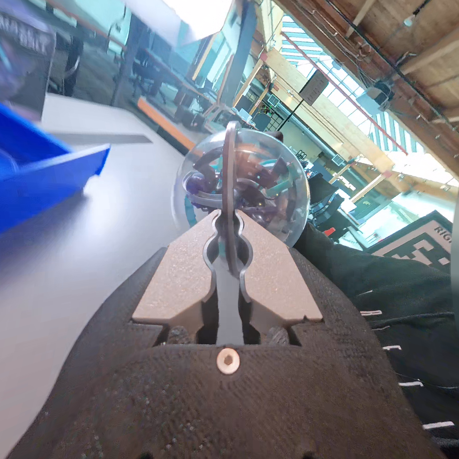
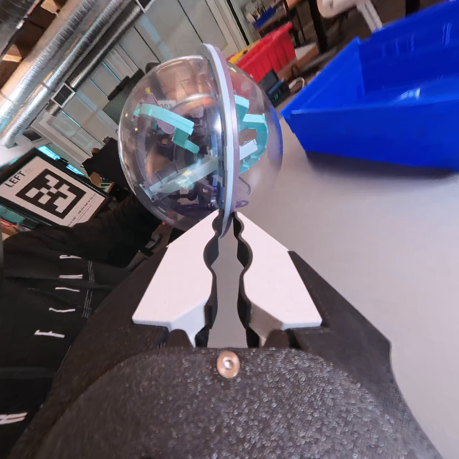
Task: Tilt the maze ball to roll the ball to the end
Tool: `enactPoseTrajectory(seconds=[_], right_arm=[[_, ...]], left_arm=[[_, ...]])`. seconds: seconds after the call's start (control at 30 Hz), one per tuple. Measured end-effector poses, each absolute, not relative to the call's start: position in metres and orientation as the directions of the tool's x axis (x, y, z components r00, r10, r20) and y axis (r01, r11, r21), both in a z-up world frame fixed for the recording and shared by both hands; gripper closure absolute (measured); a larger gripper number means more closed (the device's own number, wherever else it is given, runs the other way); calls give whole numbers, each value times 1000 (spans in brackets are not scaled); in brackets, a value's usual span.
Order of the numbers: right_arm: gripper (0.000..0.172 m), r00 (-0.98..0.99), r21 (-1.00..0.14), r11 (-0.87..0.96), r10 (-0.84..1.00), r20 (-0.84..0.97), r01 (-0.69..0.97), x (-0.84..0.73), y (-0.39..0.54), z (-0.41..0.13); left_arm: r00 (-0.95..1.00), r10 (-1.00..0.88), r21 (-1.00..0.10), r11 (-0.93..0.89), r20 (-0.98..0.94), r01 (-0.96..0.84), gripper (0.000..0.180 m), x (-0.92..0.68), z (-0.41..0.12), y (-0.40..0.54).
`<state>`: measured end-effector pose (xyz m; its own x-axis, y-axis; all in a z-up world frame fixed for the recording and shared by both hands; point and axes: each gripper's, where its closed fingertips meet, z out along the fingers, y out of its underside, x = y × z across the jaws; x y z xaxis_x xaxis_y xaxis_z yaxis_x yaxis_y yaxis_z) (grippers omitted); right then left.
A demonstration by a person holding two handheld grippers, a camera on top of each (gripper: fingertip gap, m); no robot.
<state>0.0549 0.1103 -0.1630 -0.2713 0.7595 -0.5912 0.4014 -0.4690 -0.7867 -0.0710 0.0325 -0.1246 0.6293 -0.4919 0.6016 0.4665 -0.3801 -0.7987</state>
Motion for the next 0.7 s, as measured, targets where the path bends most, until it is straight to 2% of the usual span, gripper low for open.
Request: enactPoseTrajectory(seconds=[0.17,0.37,0.5,0.57,0.6,0.63,0.7], right_arm=[[167,-176,-654,-556,678,-714,512,70,107,-217],[167,-116,-548,-595,608,-786,589,84,98,-252],[167,-116,-513,-621,564,-817,592,85,98,-258],[167,-122,-514,-622,561,-819,590,84,99,-258],[167,-124,-514,-623,558,-820,590,83,99,-257],[167,-127,-512,-623,555,-822,591,83,100,-257],[167,-135,-505,-618,545,-827,603,82,99,-256]], left_arm=[[567,-389,-680,-530,726,507,175,-60,-196,32],[513,-306,-572,-639,802,514,175,-51,-239,29],[488,-312,-557,-654,815,512,175,-49,-244,27],[539,-339,-612,-627,771,482,174,-52,-243,29],[576,-364,-655,-611,732,445,169,-53,-243,29],[613,-398,-706,-576,683,412,150,-56,-239,31],[703,-473,-827,-472,531,307,97,-61,-225,37]])
